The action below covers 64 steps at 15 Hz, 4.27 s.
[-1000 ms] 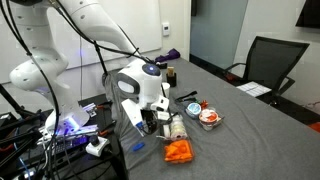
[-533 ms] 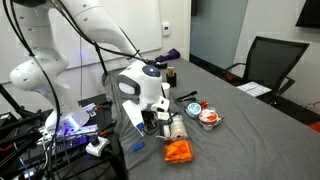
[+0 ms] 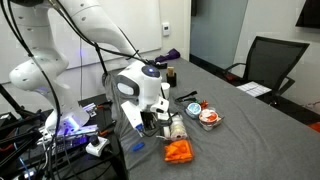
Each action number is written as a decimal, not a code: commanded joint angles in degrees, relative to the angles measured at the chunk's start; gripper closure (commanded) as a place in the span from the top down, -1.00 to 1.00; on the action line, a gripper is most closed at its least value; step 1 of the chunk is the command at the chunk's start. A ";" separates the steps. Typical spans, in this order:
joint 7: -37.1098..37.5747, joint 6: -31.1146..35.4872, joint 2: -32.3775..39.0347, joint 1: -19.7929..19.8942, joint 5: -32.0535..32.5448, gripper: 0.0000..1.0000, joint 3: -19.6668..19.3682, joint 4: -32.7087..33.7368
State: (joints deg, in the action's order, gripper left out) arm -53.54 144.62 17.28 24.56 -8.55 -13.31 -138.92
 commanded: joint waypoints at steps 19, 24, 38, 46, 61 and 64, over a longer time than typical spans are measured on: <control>5.04 -10.38 -23.39 -5.06 6.07 -0.87 -4.20 -12.22; 10.82 -9.44 -25.60 -7.29 2.19 -0.97 -2.55 -15.88; 56.88 4.39 -23.89 -26.71 1.94 -0.97 15.82 -20.40; 64.05 3.85 -21.66 -28.12 4.12 -0.97 17.88 -20.39; 66.62 3.74 -21.31 -28.18 6.76 -0.87 17.70 -20.24; 66.62 3.74 -21.31 -28.18 6.76 -0.87 17.70 -20.24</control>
State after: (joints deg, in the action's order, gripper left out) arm 13.12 148.47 -4.00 -3.70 -1.78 4.33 -159.21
